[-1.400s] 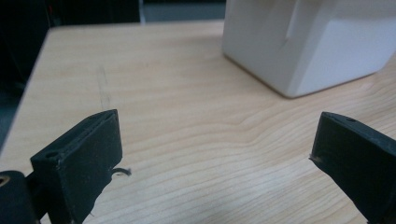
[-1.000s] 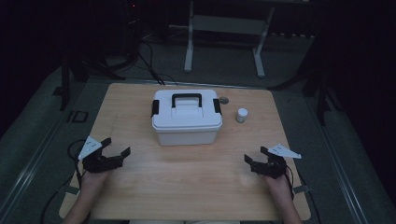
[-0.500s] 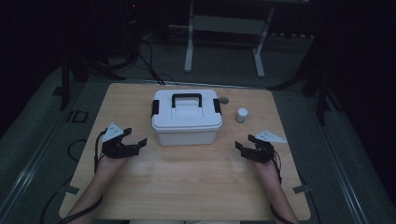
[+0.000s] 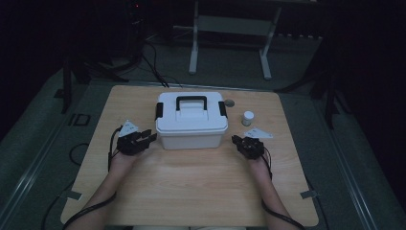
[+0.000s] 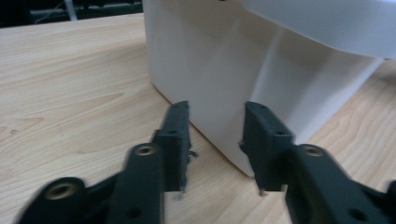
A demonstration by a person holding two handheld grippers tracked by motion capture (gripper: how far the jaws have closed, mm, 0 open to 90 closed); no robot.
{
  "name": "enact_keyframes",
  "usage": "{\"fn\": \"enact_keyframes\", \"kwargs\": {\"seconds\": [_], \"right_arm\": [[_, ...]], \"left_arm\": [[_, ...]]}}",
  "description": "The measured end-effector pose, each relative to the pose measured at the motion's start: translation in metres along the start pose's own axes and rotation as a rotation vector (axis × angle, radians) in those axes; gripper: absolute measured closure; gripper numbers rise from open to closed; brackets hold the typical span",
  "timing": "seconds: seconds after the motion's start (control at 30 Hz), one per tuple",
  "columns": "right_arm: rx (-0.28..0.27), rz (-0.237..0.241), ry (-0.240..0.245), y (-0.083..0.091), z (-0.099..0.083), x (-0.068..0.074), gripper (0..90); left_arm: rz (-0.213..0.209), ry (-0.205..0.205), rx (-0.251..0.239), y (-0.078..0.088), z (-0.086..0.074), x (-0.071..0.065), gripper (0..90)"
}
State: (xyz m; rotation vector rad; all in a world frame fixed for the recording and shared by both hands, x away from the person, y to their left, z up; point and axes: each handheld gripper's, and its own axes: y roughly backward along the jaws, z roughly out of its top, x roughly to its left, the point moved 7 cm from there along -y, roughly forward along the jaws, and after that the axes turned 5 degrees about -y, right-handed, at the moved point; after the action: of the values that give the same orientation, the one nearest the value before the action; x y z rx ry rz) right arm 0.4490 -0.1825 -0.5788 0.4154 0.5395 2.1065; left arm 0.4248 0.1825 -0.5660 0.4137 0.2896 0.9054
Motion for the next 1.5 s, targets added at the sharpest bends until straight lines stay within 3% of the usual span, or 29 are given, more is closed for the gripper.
{"fn": "enact_keyframes", "kwargs": {"seconds": [0.17, 0.3, 0.5, 0.57, 0.6, 0.63, 1.07, 1.23, 1.5], "right_arm": [[-0.002, 0.011, -0.021, -0.012, 0.011, 0.006, 90.0], [-0.011, 0.02, -0.041, -0.019, 0.019, 0.009, 90.0], [-0.022, 0.047, -0.052, -0.026, 0.03, 0.019, 89.9], [-0.02, 0.047, -0.043, -0.027, 0.032, 0.022, 90.0], [-0.017, 0.043, -0.038, -0.028, 0.032, 0.023, 90.0], [-0.017, 0.04, -0.035, -0.028, 0.032, 0.024, 90.0], [-0.008, 0.09, -0.04, -0.016, 0.024, 0.027, 90.0], [-0.005, 0.11, -0.034, -0.005, 0.017, 0.029, 90.0], [-0.003, 0.132, -0.056, 0.014, 0.004, 0.036, 90.0]], "left_arm": [[0.019, 0.015, 0.057, -0.01, 0.0, 0.006, 82.4], [0.026, 0.016, 0.052, -0.015, 0.005, 0.007, 89.1], [0.014, 0.007, 0.054, -0.022, 0.012, 0.003, 89.3], [-0.006, 0.003, 0.057, -0.024, 0.013, -0.001, 89.3], [0.021, -0.02, 0.062, -0.024, 0.014, -0.002, 89.3], [0.021, -0.021, 0.065, -0.024, 0.014, -0.002, 89.3], [-0.027, -0.034, 0.081, -0.014, 0.01, -0.013, 89.5], [-0.041, -0.06, 0.089, -0.008, 0.007, -0.022, 89.5], [-0.075, -0.057, 0.085, 0.002, 0.0, -0.036, 89.5]]}}
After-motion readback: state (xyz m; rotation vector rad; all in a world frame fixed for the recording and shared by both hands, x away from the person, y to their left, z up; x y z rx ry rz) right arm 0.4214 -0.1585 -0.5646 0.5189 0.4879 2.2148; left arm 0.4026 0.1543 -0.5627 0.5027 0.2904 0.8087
